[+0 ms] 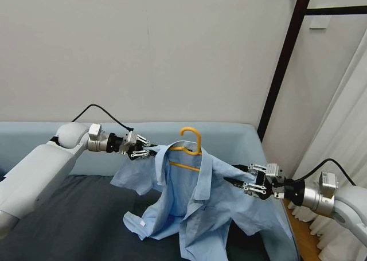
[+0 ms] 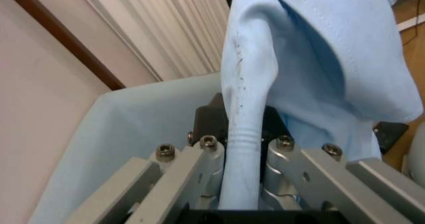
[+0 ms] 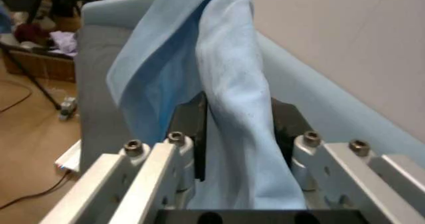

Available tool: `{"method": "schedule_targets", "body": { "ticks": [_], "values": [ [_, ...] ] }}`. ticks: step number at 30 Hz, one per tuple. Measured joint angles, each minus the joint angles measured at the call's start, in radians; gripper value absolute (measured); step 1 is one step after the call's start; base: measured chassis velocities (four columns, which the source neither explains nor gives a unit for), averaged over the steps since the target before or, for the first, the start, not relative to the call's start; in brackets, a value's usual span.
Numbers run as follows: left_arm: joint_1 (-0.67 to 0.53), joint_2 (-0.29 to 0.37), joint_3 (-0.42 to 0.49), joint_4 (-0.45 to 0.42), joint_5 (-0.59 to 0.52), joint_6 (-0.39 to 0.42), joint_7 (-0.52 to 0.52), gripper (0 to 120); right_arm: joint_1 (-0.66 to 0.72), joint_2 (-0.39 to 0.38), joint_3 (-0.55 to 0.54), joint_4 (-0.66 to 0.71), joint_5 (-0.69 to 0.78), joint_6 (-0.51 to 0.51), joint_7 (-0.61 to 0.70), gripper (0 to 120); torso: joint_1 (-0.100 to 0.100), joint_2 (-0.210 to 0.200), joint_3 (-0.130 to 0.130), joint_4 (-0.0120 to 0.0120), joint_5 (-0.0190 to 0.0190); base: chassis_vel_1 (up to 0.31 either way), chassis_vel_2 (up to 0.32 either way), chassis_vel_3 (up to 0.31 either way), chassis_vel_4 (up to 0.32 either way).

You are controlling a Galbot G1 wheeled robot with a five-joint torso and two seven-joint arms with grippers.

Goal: Pick up the clothes from the sofa and hang them on the clothes hanger.

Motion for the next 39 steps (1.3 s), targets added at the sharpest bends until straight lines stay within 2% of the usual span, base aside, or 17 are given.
{"method": "schedule_targets", "body": {
  "ticks": [1, 3, 4, 6, 15, 19, 20, 25, 27, 30, 32, 34, 35, 37, 39],
  "values": [
    [0.000, 0.000, 0.000, 0.000, 0.000, 0.000, 0.000, 5, 0.000, 0.000, 0.000, 0.000, 0.000, 0.000, 0.000, 26, 0.000, 0.000, 0.000, 0.0000, 0.0000, 0.000, 0.000, 0.000, 0.000],
    [-0.012, -0.002, 0.015, 0.006, 0.002, 0.005, 0.029, 5, -0.004, 0.002, 0.007, -0.005, -0.017, -0.001, -0.053, 16, 0.000, 0.000, 0.000, 0.0000, 0.0000, 0.000, 0.000, 0.000, 0.000],
    [-0.012, -0.002, 0.015, 0.006, 0.002, 0.005, 0.029, 5, -0.004, 0.002, 0.007, -0.005, -0.017, -0.001, -0.053, 16, 0.000, 0.000, 0.000, 0.0000, 0.0000, 0.000, 0.000, 0.000, 0.000],
    [-0.022, -0.005, 0.025, 0.018, 0.008, 0.006, 0.052, 5, -0.005, 0.002, 0.008, -0.007, -0.024, -0.001, -0.067, 7, 0.000, 0.000, 0.000, 0.0002, -0.0001, 0.000, 0.000, 0.000, 0.000],
    [-0.009, -0.003, 0.022, 0.036, -0.036, -0.027, 0.031, 7, -0.013, 0.012, 0.005, -0.004, -0.034, -0.007, -0.029, 7, 0.000, 0.000, 0.000, 0.0001, -0.0002, 0.000, 0.000, 0.000, 0.000],
    [0.035, 0.014, -0.017, 0.037, -0.101, -0.128, -0.065, 25, -0.031, 0.011, 0.005, 0.029, 0.004, -0.051, 0.089, 7, 0.000, 0.000, 0.000, 0.0003, -0.0003, 0.000, 0.000, 0.000, 0.000],
    [0.035, 0.014, -0.017, 0.037, -0.101, -0.128, -0.065, 25, -0.031, 0.011, 0.005, 0.029, 0.004, -0.051, 0.089, 7, 0.000, 0.000, 0.000, 0.0003, -0.0003, 0.000, 0.000, 0.000, 0.000],
    [0.116, 0.044, -0.066, -0.014, -0.165, -0.228, -0.245, 47, -0.026, -0.021, 0.004, 0.085, 0.085, -0.106, 0.270, 7, 0.000, 0.000, 0.000, 0.0002, -0.0001, 0.000, 0.000, 0.000, 0.000],
    [0.127, 0.047, -0.072, -0.023, -0.169, -0.236, -0.265, 50, -0.023, -0.027, 0.004, 0.094, 0.098, -0.113, 0.289, 7, 0.000, 0.000, 0.000, 0.0002, 0.0001, 0.000, 0.000, 0.000, 0.000],
    [0.225, 0.060, -0.119, -0.091, -0.202, -0.261, -0.402, 65, -0.001, -0.089, 0.004, 0.140, 0.175, -0.149, 0.384, 7, 0.000, 0.000, 0.000, 0.0002, 0.0001, 0.000, 0.000, 0.000, 0.000],
    [0.251, 0.059, -0.130, -0.105, -0.206, -0.264, -0.432, 68, 0.010, -0.108, 0.005, 0.147, 0.194, -0.157, 0.400, 7, 0.000, 0.000, 0.000, 0.0002, 0.0001, 0.000, 0.000, 0.000, 0.000],
    [0.334, 0.052, -0.160, -0.152, -0.208, -0.269, -0.524, 78, 0.049, -0.160, 0.008, 0.168, 0.250, -0.188, 0.455, 7, 0.000, 0.000, 0.000, 0.0003, -0.0004, 0.000, 0.000, 0.000, 0.000],
    [0.347, 0.051, -0.164, -0.160, -0.208, -0.270, -0.536, 79, 0.059, -0.171, 0.010, 0.175, 0.263, -0.198, 0.472, 7, 0.000, 0.000, 0.000, 0.0003, -0.0003, 0.000, 0.000, 0.000, 0.000],
    [0.422, 0.036, -0.192, -0.193, -0.205, -0.273, -0.591, 91, 0.106, -0.208, 0.014, 0.211, 0.315, -0.266, 0.563, 7, 0.000, 0.000, 0.000, 0.0000, 0.0000, 0.000, 0.000, 0.000, 0.000],
    [0.449, 0.029, -0.206, -0.203, -0.197, -0.274, -0.601, 94, 0.129, -0.220, 0.014, 0.224, 0.332, -0.296, 0.598, 7, 0.000, 0.000, 0.000, 0.0001, -0.0005, 0.000, 0.000, 0.000, 0.000]
  ]
}}
